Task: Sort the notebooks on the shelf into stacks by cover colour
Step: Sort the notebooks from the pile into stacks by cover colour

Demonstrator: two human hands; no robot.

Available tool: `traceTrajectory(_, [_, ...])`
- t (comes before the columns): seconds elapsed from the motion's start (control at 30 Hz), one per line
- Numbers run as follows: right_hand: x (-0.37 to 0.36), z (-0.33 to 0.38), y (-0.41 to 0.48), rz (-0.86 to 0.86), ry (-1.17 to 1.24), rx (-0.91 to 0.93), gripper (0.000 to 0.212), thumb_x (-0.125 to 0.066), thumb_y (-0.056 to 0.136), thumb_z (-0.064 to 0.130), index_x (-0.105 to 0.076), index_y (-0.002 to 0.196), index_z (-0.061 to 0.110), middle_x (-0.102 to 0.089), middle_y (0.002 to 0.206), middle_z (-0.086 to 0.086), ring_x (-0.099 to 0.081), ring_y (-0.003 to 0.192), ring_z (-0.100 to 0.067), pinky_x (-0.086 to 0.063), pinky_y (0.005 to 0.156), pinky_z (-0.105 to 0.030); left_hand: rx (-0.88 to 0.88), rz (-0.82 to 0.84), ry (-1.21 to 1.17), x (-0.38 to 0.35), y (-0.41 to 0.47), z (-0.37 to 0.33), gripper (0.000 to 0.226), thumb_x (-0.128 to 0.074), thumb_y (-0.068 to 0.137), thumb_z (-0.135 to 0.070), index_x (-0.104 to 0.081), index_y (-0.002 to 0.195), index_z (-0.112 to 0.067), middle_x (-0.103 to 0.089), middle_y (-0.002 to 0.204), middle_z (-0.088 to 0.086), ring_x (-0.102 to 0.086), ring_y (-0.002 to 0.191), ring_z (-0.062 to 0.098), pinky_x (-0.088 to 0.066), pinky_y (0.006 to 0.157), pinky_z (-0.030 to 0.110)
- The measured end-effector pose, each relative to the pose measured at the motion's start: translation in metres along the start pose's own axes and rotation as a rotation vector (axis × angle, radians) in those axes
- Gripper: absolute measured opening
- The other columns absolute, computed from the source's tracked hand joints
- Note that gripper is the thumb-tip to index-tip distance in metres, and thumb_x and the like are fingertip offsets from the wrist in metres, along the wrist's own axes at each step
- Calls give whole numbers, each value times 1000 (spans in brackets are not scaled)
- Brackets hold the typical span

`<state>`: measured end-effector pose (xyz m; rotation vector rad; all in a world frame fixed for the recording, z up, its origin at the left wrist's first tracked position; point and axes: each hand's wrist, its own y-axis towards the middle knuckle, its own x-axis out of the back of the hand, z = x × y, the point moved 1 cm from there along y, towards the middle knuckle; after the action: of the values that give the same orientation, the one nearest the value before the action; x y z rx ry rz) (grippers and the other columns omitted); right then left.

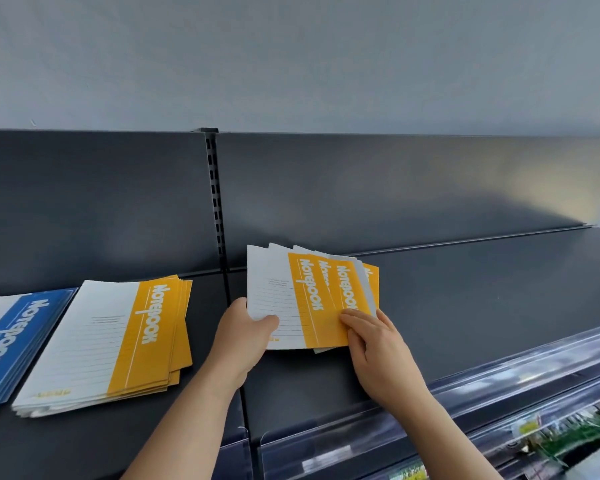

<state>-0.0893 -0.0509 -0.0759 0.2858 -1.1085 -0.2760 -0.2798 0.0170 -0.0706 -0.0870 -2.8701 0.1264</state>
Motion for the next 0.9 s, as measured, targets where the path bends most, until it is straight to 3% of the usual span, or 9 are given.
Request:
traceTrajectory(0.17, [-3, -4, 2, -56, -19, -98, 37, -34, 100, 26, -54, 130, 17, -50, 138, 6, -42, 129, -12, -9, 114, -21, 26, -15, 2, 3, 0, 3, 27, -56, 87, -6, -55, 113, -14, -65, 111, -3, -62, 97, 15, -48, 63, 20])
traceTrajectory(0.4, [0, -1, 2, 25, -16, 75, 33, -42, 98, 27, -58, 127, 21, -52, 136, 9, -43, 129, -5, -5, 116, -22, 12, -52, 47, 10, -4, -4, 23, -62, 86, -8, -54, 107, -13, -63, 104, -2, -61, 92, 15, -46, 59, 19])
traceTrajectory(0.7, [2, 1, 0, 43, 39, -29, 36, -37, 100, 29, -50, 133, 24, -42, 143, 14, -32, 136, -12, -6, 113, -21, 37, -114, 58, 9, -7, -3, 23, -61, 88, -6, -51, 109, -10, -61, 110, 3, -58, 98, 19, -42, 55, 17])
traceTrajectory(0.9, [-3, -1, 1, 44, -18, 20, 38, -34, 100, 30, -50, 134, 22, -44, 143, 10, -36, 133, -5, 2, 114, -19, 24, -147, 54, 10, -9, -4, 21, -58, 91, -6, -50, 109, -9, -61, 116, 5, -56, 96, 18, -44, 57, 16])
